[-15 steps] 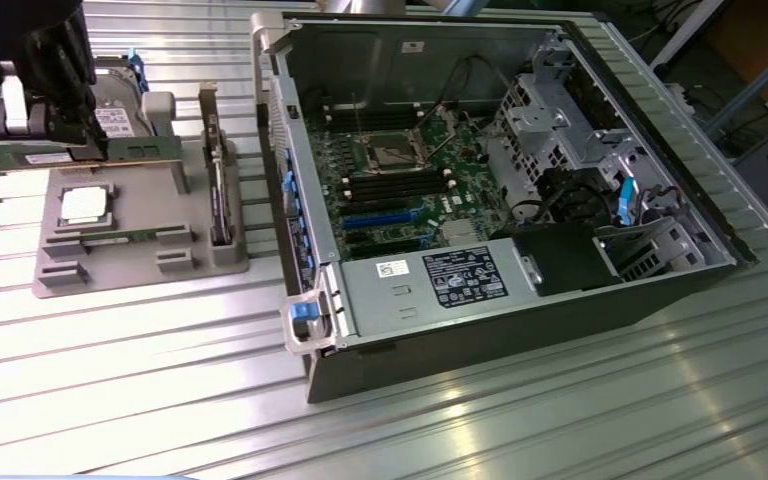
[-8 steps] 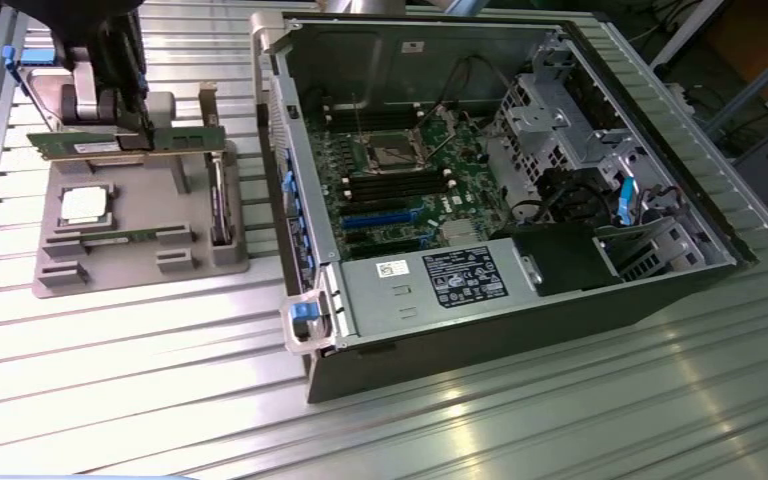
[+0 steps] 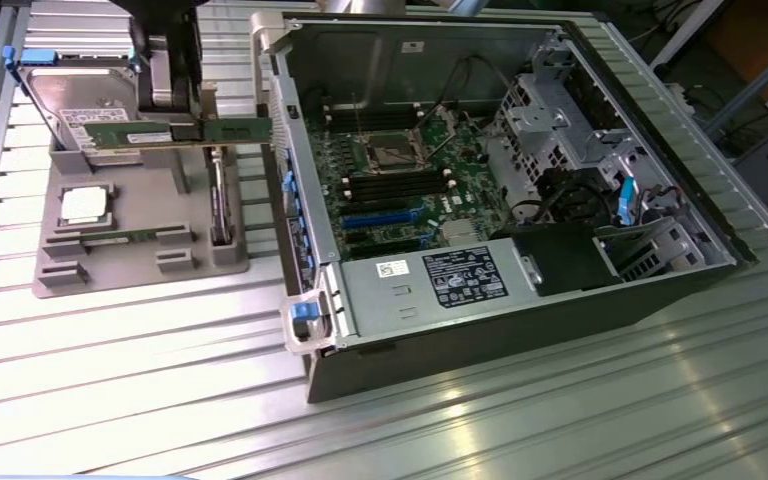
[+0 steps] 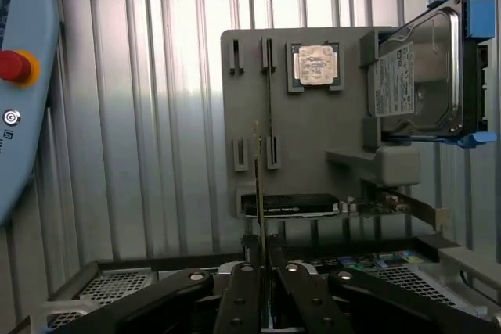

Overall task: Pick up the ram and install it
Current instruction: 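Pick up the ram and move it above insertion slot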

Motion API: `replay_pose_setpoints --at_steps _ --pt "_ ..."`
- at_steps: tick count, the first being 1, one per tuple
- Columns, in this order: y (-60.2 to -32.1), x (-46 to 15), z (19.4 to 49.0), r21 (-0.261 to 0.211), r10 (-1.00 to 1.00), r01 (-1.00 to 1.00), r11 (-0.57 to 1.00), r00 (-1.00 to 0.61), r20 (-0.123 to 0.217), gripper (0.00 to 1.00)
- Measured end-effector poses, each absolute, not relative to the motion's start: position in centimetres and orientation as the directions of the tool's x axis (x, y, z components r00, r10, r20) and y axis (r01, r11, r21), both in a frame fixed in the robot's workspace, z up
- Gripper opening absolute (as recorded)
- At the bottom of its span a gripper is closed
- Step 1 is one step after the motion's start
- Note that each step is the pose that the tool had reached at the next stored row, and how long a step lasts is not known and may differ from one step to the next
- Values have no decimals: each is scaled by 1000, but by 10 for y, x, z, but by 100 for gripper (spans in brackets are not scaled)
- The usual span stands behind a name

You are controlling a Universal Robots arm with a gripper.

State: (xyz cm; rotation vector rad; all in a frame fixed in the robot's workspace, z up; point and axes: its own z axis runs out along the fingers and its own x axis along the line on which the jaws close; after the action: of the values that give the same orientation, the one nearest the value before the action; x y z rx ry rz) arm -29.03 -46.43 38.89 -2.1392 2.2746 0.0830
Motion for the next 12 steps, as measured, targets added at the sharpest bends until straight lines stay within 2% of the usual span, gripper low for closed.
replay_pose_setpoints --at_steps 12 --pt "-464 -252 393 34 -997 -998 61 -62 -49 14"
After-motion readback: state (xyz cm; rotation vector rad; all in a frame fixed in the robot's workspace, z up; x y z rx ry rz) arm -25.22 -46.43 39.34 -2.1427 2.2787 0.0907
